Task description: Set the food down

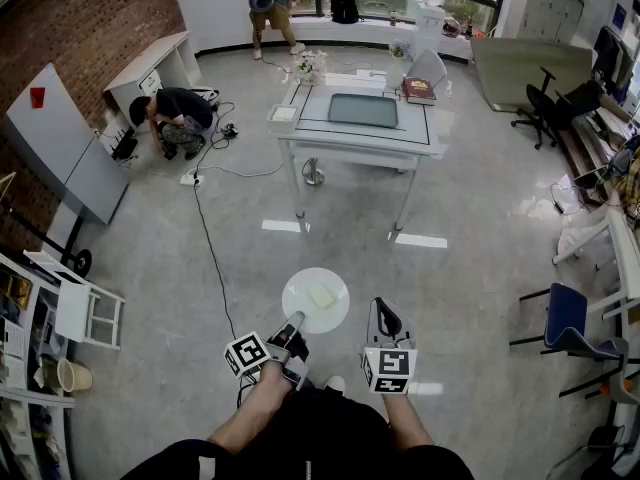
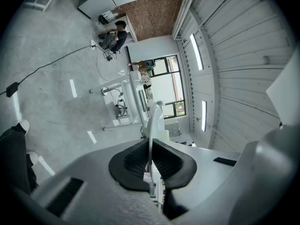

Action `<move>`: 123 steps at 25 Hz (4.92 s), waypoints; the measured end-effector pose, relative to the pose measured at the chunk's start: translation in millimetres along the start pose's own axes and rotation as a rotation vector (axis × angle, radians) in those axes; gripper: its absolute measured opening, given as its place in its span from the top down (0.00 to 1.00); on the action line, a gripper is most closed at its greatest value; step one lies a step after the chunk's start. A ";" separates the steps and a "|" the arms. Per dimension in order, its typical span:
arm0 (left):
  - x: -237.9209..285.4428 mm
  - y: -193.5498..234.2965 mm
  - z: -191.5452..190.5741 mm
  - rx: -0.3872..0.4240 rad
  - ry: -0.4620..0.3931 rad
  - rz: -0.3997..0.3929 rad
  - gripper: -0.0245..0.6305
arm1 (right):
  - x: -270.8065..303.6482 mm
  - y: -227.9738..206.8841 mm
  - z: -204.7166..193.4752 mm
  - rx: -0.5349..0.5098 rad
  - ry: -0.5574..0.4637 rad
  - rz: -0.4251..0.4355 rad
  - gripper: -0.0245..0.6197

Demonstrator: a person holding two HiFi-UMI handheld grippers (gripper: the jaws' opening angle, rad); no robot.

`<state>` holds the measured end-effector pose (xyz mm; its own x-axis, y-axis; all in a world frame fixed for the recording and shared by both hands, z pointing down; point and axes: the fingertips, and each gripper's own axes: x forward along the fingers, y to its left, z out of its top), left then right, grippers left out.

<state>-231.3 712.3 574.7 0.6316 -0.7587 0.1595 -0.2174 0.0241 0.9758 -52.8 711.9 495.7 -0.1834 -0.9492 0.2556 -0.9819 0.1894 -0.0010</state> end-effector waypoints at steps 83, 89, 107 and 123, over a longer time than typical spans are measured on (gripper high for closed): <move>189.9 16.3 153.5 -0.128 0.106 -0.003 0.94 | 217.3 -9.0 46.0 0.001 0.064 -0.017 0.95; 200.2 19.1 163.8 -0.133 0.111 -0.006 0.94 | 228.2 -8.9 49.4 -0.008 0.071 -0.029 0.95; 266.5 19.1 182.7 -0.134 0.108 0.017 0.94 | 295.7 -47.7 58.0 0.000 0.089 0.000 0.95; 362.0 1.3 203.1 -0.126 0.052 0.055 0.94 | 373.7 -117.7 77.3 0.033 0.114 0.070 0.95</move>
<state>-154.1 305.5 603.3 0.6596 -0.7193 0.2179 -0.1595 0.1493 0.9758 -9.4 315.4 516.6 -0.2472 -0.8989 0.3618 -0.9682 0.2443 -0.0545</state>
